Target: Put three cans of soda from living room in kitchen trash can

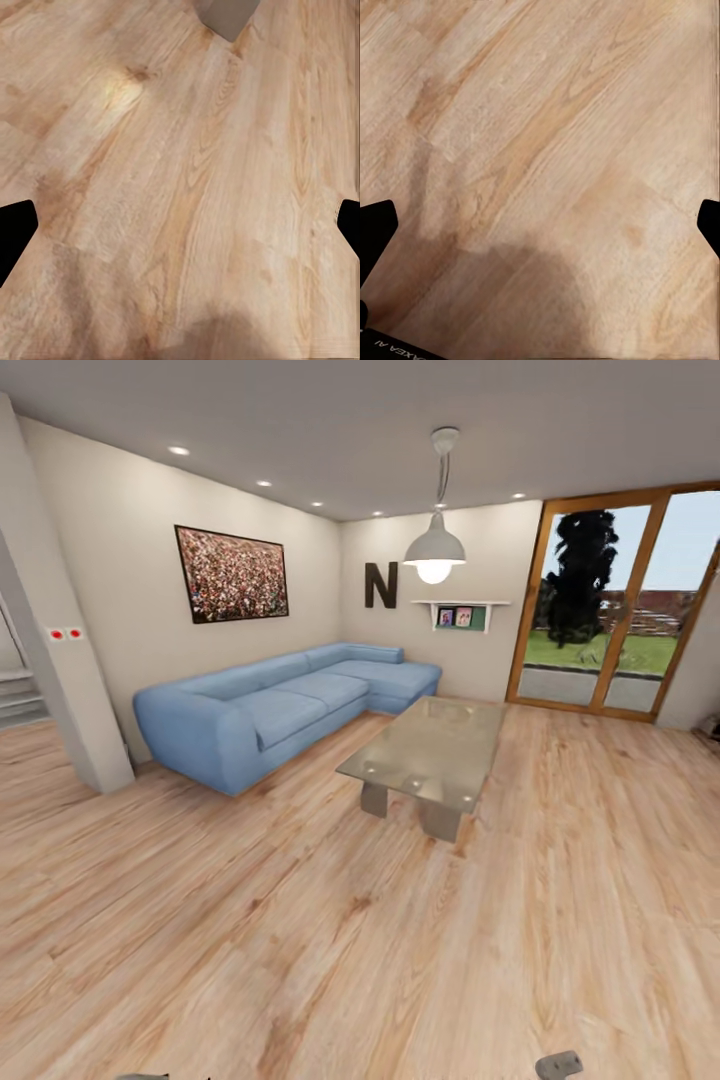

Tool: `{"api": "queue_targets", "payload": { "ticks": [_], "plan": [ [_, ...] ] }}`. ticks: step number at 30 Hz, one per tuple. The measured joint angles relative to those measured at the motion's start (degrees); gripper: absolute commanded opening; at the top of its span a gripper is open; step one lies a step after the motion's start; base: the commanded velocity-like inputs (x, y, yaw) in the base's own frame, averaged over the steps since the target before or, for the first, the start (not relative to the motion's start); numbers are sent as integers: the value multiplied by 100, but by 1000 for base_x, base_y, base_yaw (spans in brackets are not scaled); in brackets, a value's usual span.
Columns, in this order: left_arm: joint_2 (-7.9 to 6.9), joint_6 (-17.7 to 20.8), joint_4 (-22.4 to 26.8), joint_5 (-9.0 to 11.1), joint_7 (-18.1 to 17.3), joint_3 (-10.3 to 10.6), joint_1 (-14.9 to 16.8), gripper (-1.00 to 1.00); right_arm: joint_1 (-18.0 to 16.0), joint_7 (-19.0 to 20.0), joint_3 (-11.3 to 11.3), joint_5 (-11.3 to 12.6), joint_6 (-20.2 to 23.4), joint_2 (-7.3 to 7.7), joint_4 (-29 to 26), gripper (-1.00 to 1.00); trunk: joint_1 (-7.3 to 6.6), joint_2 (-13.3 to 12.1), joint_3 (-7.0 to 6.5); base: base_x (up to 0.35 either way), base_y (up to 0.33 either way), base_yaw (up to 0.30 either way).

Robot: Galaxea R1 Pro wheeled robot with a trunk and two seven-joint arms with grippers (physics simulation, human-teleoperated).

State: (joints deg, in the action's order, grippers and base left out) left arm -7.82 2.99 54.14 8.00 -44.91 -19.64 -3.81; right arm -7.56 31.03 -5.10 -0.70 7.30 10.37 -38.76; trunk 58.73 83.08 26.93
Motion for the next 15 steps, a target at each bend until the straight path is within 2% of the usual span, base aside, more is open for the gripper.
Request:
{"api": "queue_targets", "payload": {
  "ticks": [15],
  "plan": [
    [0, 0, 0, 0, 0, -1, 2, 100, 0, 13, 0, 0, 7, 0, 0, 100, 0, 0, 0, 0, 0, -264]
  ]
}}
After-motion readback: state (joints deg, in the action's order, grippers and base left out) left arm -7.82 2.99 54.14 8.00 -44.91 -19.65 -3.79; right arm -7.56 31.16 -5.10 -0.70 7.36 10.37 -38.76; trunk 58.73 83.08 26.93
